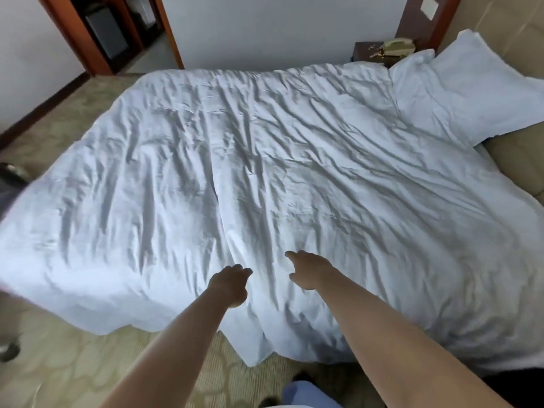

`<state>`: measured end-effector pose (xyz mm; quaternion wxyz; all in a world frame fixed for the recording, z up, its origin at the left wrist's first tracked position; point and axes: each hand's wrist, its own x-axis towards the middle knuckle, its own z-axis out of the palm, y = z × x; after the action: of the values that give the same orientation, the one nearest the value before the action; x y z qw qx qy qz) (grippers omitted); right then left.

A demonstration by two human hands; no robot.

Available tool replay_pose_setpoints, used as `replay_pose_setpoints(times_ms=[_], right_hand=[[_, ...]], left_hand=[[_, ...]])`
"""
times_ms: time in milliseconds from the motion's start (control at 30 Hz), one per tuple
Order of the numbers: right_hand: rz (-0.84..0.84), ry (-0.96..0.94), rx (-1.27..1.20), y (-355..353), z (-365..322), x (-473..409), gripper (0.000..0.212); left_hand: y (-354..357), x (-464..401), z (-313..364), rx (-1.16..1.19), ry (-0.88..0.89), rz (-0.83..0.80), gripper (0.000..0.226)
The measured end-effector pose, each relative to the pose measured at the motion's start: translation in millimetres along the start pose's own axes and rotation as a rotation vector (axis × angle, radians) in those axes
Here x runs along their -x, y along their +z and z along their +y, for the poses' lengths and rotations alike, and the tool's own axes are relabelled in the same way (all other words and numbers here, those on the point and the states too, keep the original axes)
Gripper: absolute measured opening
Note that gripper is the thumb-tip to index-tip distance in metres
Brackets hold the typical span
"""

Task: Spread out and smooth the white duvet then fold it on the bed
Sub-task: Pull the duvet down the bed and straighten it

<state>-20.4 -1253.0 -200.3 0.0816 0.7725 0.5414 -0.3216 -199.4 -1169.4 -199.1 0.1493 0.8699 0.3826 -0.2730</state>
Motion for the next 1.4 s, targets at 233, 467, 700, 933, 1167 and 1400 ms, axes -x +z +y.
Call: replay_pose_setpoints(times_ms=[233,467,700,933,1167,1400], right_hand=[[0.002,0.036,-0.053,-15,16,1,0.054],[-0.002,0.238,-0.105,-4,138,31,0.055],[0.007,0.366,-0.256,22,295,52,0.056],[-0.005,0.545,-0.472,71,434,83,0.051],[0.120,0.703,-0.514,108,543,105,0.045],[0.343,1.004,-0.619,145,657,121,0.056]], left_hand=[[-19,-26,18,-0.002,0.064,-0.021,0.059],[-27,-76,142,-0.009,0.266,-0.017,0.060],[-16,-132,308,-0.112,0.430,-0.112,0.061],[9,-171,470,-0.223,0.575,-0.247,0.060],[38,-212,571,-0.319,0.690,-0.276,0.068],[77,-250,652,-0.415,0.790,-0.329,0.088]])
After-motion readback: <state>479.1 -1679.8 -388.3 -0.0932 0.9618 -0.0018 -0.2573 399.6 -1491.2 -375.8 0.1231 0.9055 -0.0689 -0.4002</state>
